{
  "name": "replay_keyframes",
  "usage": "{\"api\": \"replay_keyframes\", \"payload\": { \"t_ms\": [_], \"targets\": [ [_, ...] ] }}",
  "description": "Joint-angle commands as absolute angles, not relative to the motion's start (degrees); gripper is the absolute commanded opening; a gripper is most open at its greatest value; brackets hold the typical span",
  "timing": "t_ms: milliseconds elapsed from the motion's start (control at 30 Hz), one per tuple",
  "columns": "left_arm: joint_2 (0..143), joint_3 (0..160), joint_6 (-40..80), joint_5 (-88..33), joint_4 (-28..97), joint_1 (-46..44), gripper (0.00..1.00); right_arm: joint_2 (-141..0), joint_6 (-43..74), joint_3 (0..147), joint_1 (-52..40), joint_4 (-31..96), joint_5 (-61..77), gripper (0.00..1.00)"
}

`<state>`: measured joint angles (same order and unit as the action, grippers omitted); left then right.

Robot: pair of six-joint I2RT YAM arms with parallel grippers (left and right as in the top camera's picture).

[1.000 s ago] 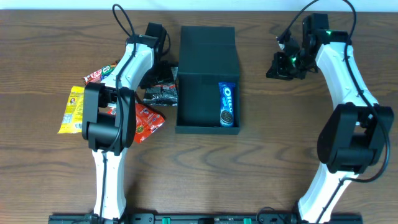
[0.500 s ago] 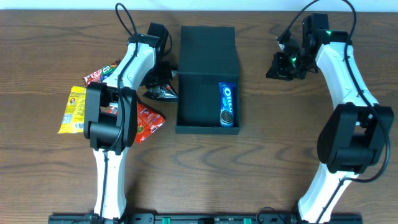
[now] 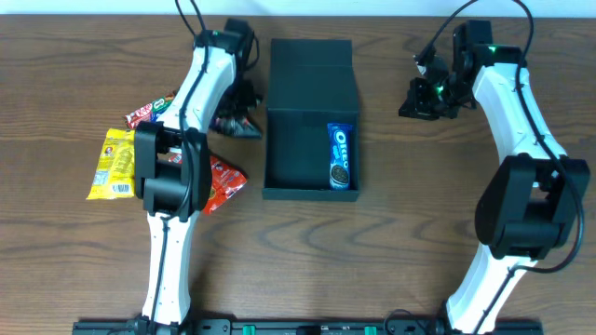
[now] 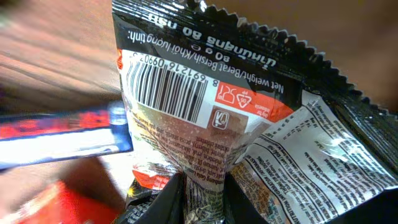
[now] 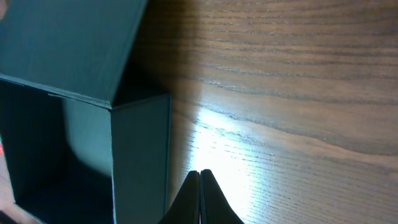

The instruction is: Pack container

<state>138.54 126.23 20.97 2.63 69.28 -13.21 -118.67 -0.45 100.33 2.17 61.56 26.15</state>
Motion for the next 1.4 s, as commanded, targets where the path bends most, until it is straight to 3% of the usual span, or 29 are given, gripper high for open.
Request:
{"api": "replay_keyframes", "payload": {
  "t_ms": [0, 300, 533, 867, 967, 1033, 1100, 1367],
  "targets": [
    [137.23, 133.29, 20.97, 5.67, 71.90, -14.76, 0.14, -118.50, 0.38, 101.21, 2.81, 61.49, 27.27, 0.01],
    [134.89, 139.02, 21.23, 6.59, 77.93, -22.22, 0.13, -118.50, 0.38, 102.15, 4.67, 61.73, 27.81, 0.01],
    [134.30, 139.00, 29.80, 5.21, 87.72, -28.95, 0.06, -118.45, 0.34, 103.42, 8.80, 62.19, 28.95, 0.01],
    [134.32, 138.04, 36.21, 2.55, 88.12, -35.73, 0.07, -118.45, -2.87, 103.42, 10.63, 63.70, 28.93, 0.01],
    [134.34, 138.04, 37.56, 2.48, 88.18, -35.64, 0.16, -118.45, -2.87, 103.42, 10.66, 63.70, 28.97, 0.01],
    [134.34, 138.04, 37.60, 2.48, 88.29, -35.53, 0.46, -118.45, -2.87, 103.42, 10.70, 63.72, 28.97, 0.01],
    [134.34, 138.04, 37.76, 2.46, 88.20, -35.55, 0.61, -118.45, -2.87, 103.42, 10.70, 63.75, 28.97, 0.01],
    [134.32, 138.06, 37.26, 2.81, 86.65, -35.55, 0.60, -118.45, -2.85, 103.42, 10.70, 64.01, 28.99, 0.01]
  ]
}}
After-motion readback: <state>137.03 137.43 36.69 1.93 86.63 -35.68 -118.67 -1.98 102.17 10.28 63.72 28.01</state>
